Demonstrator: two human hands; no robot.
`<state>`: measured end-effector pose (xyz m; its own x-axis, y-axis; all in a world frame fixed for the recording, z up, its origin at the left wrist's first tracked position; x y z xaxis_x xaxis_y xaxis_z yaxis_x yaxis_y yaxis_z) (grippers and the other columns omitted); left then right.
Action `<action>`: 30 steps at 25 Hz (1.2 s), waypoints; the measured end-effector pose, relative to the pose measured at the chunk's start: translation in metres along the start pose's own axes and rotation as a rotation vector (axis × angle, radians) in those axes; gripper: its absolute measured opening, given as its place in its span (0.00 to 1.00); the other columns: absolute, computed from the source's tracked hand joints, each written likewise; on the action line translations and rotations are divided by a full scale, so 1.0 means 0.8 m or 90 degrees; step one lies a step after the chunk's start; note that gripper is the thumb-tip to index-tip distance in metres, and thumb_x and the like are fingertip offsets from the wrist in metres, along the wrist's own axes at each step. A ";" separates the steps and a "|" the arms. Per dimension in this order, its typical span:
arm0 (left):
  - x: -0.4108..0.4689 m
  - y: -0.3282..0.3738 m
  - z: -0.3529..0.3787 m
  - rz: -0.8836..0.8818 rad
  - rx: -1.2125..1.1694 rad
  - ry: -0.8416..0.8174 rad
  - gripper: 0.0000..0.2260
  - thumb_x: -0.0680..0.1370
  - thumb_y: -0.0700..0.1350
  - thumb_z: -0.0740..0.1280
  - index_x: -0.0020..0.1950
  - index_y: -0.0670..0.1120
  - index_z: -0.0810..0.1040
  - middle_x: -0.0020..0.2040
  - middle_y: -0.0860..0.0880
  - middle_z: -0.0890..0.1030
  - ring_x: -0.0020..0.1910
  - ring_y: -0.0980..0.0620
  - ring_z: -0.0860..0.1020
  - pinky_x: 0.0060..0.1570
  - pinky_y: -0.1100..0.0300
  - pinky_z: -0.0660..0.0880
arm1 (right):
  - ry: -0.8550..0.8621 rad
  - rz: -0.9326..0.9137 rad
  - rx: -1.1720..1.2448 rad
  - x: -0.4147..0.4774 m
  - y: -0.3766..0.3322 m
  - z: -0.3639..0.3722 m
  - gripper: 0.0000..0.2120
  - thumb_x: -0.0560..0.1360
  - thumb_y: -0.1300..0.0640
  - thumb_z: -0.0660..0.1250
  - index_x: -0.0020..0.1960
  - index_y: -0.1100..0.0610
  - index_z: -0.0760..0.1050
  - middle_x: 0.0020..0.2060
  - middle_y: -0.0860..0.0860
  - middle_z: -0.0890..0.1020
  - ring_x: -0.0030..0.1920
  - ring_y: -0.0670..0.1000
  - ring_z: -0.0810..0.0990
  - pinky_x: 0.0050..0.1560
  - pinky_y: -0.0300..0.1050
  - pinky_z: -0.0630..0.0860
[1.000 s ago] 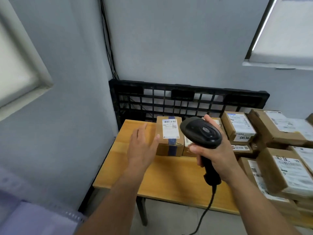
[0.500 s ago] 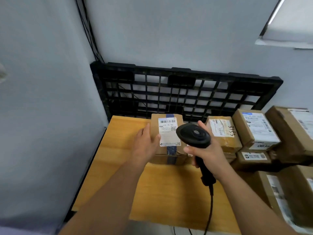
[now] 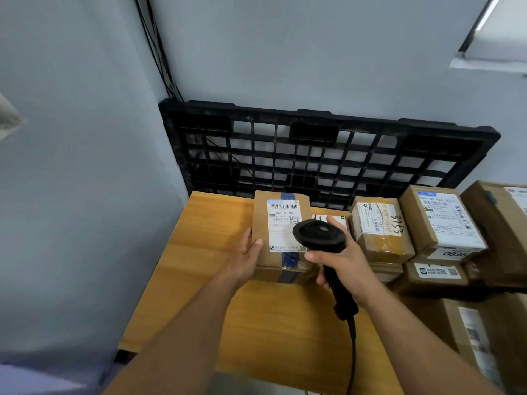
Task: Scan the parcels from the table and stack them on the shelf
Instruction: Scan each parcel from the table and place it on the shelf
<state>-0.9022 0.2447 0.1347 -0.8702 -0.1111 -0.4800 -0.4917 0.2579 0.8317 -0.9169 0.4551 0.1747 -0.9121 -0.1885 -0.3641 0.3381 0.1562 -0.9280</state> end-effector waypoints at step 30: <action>-0.190 0.040 -0.025 0.197 -0.149 0.092 0.52 0.66 0.36 0.78 0.75 0.65 0.49 0.61 0.46 0.72 0.60 0.44 0.75 0.47 0.51 0.80 | -0.176 -0.313 0.052 -0.240 -0.116 -0.017 0.48 0.64 0.64 0.75 0.75 0.37 0.57 0.45 0.57 0.84 0.27 0.56 0.78 0.28 0.47 0.77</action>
<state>-0.7862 0.2505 0.2400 -0.9656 -0.1997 -0.1665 -0.1850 0.0775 0.9797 -0.7765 0.4900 0.3317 -0.8762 -0.4680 0.1154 -0.0838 -0.0878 -0.9926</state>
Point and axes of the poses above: each hand's wrist, its own x-axis towards the middle knuckle, its own z-axis out of the palm, y = z × x, the point moved 5 cm from there along x, towards the middle knuckle
